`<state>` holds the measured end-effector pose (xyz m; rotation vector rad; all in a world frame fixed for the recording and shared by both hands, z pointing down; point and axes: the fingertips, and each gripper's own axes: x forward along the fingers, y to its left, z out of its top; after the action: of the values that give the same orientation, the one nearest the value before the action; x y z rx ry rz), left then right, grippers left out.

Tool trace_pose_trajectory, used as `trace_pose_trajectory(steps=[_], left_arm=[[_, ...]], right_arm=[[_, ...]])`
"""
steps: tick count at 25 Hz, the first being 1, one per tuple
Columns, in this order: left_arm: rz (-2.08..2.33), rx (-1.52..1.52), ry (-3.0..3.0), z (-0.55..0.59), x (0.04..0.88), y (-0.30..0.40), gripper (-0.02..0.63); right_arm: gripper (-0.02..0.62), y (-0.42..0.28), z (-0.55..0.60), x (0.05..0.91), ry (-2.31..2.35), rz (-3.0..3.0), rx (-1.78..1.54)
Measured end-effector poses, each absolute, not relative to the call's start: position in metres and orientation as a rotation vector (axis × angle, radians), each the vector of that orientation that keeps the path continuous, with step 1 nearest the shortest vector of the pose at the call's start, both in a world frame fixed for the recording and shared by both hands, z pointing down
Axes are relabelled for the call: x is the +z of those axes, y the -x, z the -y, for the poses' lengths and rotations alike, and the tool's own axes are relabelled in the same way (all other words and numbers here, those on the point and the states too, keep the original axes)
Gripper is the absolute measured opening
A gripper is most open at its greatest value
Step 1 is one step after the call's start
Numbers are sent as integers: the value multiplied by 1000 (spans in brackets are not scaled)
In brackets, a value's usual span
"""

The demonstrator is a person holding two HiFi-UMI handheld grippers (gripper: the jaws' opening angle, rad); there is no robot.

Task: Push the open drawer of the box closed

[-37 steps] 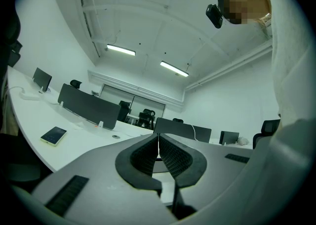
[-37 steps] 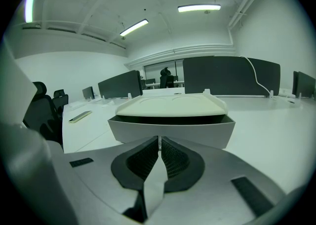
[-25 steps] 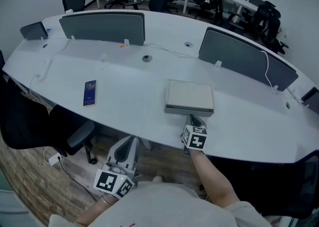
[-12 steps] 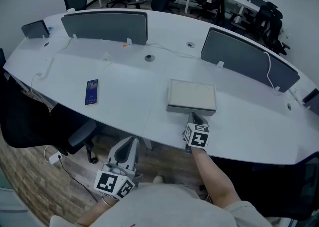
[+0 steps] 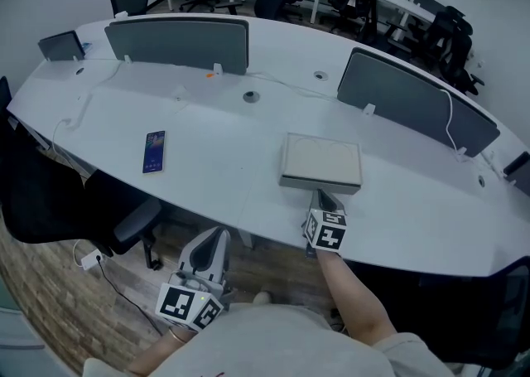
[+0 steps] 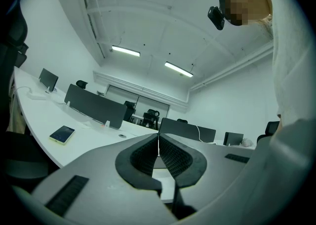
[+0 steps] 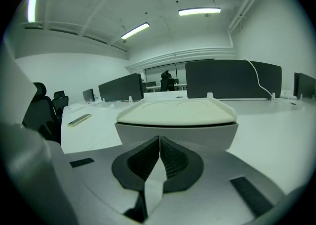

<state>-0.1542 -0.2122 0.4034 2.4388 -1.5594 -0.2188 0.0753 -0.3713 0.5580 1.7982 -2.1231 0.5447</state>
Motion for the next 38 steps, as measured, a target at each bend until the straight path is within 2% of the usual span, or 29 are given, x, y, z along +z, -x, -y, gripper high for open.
trace_pose_trajectory(steps=[19, 28, 38], left_arm=[[1555, -206, -2466, 215, 403, 149, 18], [1499, -226, -2465, 207, 400, 133, 18], [1348, -248, -2551, 173, 390, 78, 18]], right_arm=[[23, -86, 382, 564, -1826, 2087, 575], [23, -62, 343, 504, -1816, 2303, 426], [23, -61, 248, 423, -1802, 2477, 174]])
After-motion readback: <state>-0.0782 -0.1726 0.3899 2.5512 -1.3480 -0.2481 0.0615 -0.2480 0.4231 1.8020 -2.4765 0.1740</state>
